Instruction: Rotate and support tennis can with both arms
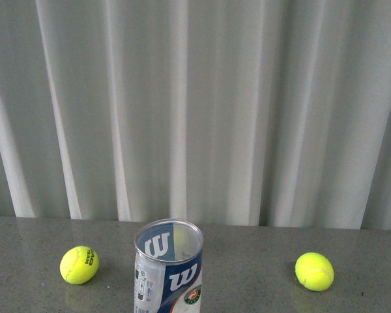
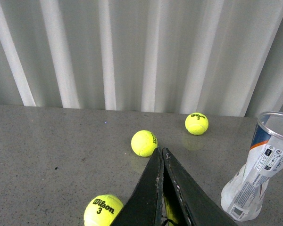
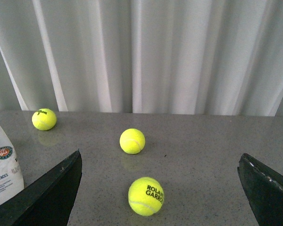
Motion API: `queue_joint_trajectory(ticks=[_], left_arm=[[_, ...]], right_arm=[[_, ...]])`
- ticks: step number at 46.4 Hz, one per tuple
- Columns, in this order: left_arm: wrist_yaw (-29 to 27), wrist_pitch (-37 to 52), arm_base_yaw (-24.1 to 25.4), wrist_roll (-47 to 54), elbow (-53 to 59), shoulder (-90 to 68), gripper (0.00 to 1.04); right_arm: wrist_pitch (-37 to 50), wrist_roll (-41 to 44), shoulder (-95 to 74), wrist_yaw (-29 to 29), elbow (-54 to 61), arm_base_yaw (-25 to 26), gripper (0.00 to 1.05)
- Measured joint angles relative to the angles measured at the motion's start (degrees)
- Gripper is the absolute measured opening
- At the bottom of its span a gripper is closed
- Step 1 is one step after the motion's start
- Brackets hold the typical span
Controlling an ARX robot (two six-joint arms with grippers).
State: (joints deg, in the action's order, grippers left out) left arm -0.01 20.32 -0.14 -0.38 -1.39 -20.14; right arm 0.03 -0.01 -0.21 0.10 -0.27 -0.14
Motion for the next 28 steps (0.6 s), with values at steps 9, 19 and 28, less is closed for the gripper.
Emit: queue_joint_trajectory(ticks=[9, 19, 28], left_arm=[[0.0, -3.96, 0.0, 0.0, 0.0, 4.0, 0.04], [0.0, -7.61, 0.0, 0.0, 0.0, 7.65, 0.04], [0.0, -12.11, 0.0, 0.0, -0.02, 11.96, 0.04]], right_arm=[[0.0, 0.0, 0.0, -0.02, 0.0, 0.0, 0.98], [0.0, 0.02, 0.0, -0.02, 0.0, 0.0, 0.98], [0.0, 0.02, 0.0, 0.0, 0.0, 0.0, 0.98]])
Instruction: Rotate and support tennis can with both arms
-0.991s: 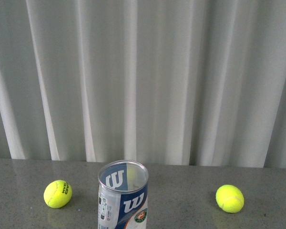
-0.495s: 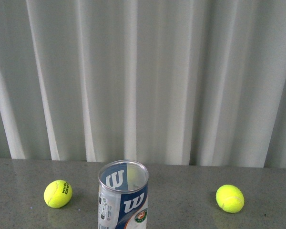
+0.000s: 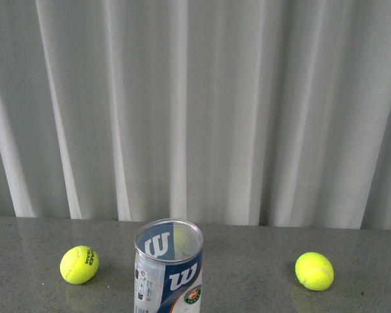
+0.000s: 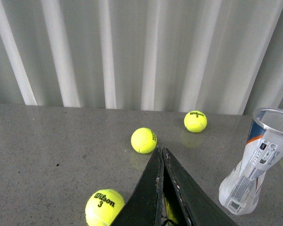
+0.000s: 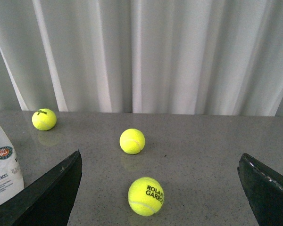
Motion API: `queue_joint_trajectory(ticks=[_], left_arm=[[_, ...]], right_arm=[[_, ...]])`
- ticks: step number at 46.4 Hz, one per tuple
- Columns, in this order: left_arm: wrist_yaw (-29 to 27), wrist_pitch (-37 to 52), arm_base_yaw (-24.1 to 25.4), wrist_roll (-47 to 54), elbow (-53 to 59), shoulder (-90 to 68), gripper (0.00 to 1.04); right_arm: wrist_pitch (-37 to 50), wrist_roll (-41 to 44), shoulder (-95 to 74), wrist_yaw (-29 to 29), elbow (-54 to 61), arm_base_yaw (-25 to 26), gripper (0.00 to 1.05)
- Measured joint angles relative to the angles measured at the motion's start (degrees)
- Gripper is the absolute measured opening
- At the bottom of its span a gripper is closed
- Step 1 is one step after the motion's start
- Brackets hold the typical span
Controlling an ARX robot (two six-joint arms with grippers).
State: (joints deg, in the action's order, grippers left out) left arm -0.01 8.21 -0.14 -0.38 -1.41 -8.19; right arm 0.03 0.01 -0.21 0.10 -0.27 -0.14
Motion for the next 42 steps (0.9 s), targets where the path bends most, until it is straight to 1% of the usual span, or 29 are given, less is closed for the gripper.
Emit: queue_joint_trajectory(ticks=[2, 4, 11, 17, 18, 19, 26, 27, 34, 35, 39, 42], left_arm=[[0.0, -4.68, 0.0, 0.04, 0.0, 3.17, 0.04], [0.0, -7.39, 0.0, 0.07, 0.0, 5.68, 0.04], [0.0, -8.0, 0.0, 0.02, 0.0, 7.96, 0.05], [0.0, -8.17, 0.0, 0.09, 0.0, 7.96, 0.25], [0.0, -8.17, 0.0, 0.09, 0.0, 7.96, 0.31], [0.0, -8.17, 0.0, 0.09, 0.0, 7.96, 0.33], [0.0, -8.17, 0.0, 0.09, 0.0, 7.96, 0.58], [0.0, -8.17, 0.0, 0.09, 0.0, 7.96, 0.59], [0.0, -8.17, 0.0, 0.09, 0.0, 7.98, 0.84], [0.0, -8.17, 0.0, 0.09, 0.0, 7.98, 0.9], [0.0, -8.17, 0.0, 0.15, 0.0, 7.98, 1.0], [0.0, -8.17, 0.0, 0.13, 0.0, 7.98, 0.97]], right_arm=[[0.0, 0.0, 0.0, 0.0, 0.0, 0.0, 0.98], [0.0, 0.0, 0.0, -0.02, 0.0, 0.0, 0.98], [0.0, -0.02, 0.0, -0.02, 0.0, 0.0, 0.98], [0.0, 0.0, 0.0, -0.02, 0.0, 0.0, 0.98], [0.0, 0.0, 0.0, -0.02, 0.0, 0.0, 0.98], [0.0, 0.0, 0.0, -0.02, 0.0, 0.0, 0.98], [0.0, 0.0, 0.0, -0.02, 0.0, 0.0, 0.98], [0.0, -0.02, 0.0, -0.02, 0.0, 0.0, 0.98], [0.0, -0.02, 0.0, -0.02, 0.0, 0.0, 0.98], [0.0, 0.0, 0.0, -0.02, 0.0, 0.0, 0.98], [0.0, 0.0, 0.0, 0.0, 0.0, 0.0, 0.98], [0.0, 0.0, 0.0, 0.0, 0.0, 0.0, 0.98]])
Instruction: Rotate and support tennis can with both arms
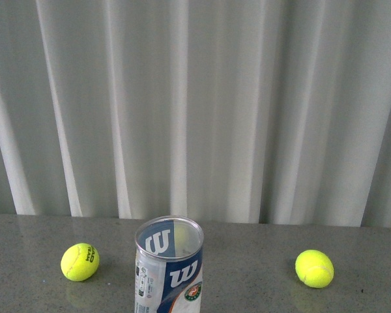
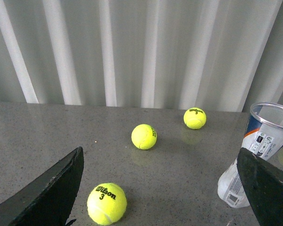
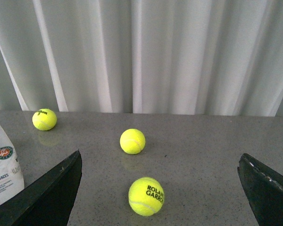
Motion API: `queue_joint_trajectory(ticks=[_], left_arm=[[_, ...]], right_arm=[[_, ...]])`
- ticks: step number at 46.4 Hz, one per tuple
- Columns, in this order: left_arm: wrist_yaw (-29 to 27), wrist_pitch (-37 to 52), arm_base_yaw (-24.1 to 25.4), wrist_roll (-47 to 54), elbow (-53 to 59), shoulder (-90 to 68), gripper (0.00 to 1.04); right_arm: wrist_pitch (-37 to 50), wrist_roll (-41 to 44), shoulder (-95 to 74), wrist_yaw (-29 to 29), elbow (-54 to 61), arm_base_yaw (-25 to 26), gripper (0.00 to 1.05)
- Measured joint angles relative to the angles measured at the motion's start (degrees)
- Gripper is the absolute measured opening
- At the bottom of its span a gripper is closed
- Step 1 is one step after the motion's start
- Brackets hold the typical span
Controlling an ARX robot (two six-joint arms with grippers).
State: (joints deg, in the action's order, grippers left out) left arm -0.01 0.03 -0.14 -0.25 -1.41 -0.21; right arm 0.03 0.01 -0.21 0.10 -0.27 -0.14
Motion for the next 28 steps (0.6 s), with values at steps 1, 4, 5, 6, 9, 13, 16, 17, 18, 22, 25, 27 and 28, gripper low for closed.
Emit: queue_joint_trajectory(ticks=[1, 4, 5, 6, 9, 13, 16, 17, 18, 22, 25, 27, 28], left_arm=[[0.0, 0.0, 0.0, 0.02, 0.0, 0.0, 0.98], [0.0, 0.0, 0.0, 0.02, 0.0, 0.0, 0.98], [0.0, 0.0, 0.0, 0.02, 0.0, 0.0, 0.98], [0.0, 0.0, 0.0, 0.02, 0.0, 0.0, 0.98], [0.0, 0.0, 0.0, 0.02, 0.0, 0.0, 0.98], [0.0, 0.0, 0.0, 0.02, 0.0, 0.0, 0.98], [0.0, 0.0, 0.0, 0.02, 0.0, 0.0, 0.98], [0.0, 0.0, 0.0, 0.02, 0.0, 0.0, 0.98], [0.0, 0.0, 0.0, 0.02, 0.0, 0.0, 0.98], [0.0, 0.0, 0.0, 0.02, 0.0, 0.0, 0.98], [0.0, 0.0, 0.0, 0.02, 0.0, 0.0, 0.98], [0.0, 0.0, 0.0, 0.02, 0.0, 0.0, 0.98], [0.0, 0.0, 0.0, 0.02, 0.0, 0.0, 0.98]], right_arm=[[0.0, 0.0, 0.0, -0.02, 0.0, 0.0, 0.98], [0.0, -0.02, 0.0, -0.02, 0.0, 0.0, 0.98], [0.0, 0.0, 0.0, -0.02, 0.0, 0.0, 0.98], [0.0, 0.0, 0.0, -0.02, 0.0, 0.0, 0.98], [0.0, -0.02, 0.0, -0.02, 0.0, 0.0, 0.98], [0.0, 0.0, 0.0, -0.02, 0.0, 0.0, 0.98], [0.0, 0.0, 0.0, -0.02, 0.0, 0.0, 0.98], [0.0, 0.0, 0.0, -0.02, 0.0, 0.0, 0.98], [0.0, -0.02, 0.0, -0.02, 0.0, 0.0, 0.98], [0.0, 0.0, 0.0, -0.02, 0.0, 0.0, 0.98], [0.0, 0.0, 0.0, -0.02, 0.0, 0.0, 0.98], [0.0, -0.02, 0.0, -0.02, 0.0, 0.0, 0.98], [0.0, 0.0, 0.0, 0.0, 0.0, 0.0, 0.98]])
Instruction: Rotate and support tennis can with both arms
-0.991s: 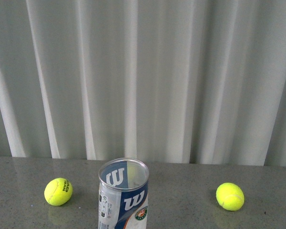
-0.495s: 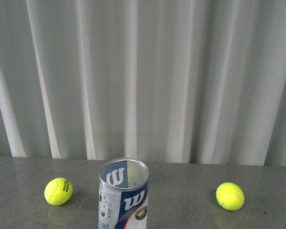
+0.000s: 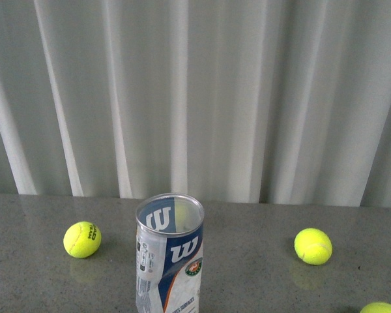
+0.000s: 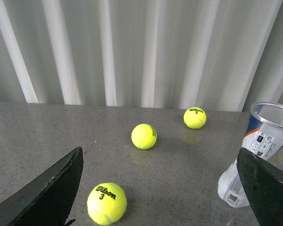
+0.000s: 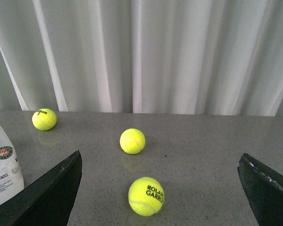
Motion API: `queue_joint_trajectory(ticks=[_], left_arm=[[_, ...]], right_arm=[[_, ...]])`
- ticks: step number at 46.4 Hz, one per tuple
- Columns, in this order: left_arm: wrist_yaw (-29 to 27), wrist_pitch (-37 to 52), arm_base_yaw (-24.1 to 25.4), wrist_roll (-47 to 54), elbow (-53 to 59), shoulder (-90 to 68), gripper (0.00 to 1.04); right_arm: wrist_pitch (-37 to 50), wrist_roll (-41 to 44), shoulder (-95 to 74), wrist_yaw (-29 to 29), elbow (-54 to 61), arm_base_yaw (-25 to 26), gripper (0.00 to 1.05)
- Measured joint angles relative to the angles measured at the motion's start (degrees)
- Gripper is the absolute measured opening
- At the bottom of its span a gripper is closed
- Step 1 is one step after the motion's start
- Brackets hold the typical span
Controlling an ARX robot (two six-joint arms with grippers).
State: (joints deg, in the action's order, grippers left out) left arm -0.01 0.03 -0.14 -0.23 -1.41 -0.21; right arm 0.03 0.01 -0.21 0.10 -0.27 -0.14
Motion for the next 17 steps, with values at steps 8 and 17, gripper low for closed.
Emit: queue_joint_trajectory(ticks=[8, 17], left_arm=[[0.0, 0.0, 0.0, 0.0, 0.0, 0.0, 0.98], [0.0, 0.0, 0.0, 0.0, 0.0, 0.0, 0.98]], right_arm=[[0.0, 0.0, 0.0, -0.02, 0.0, 0.0, 0.98], [0.0, -0.02, 0.0, -0.02, 0.0, 0.0, 0.98]])
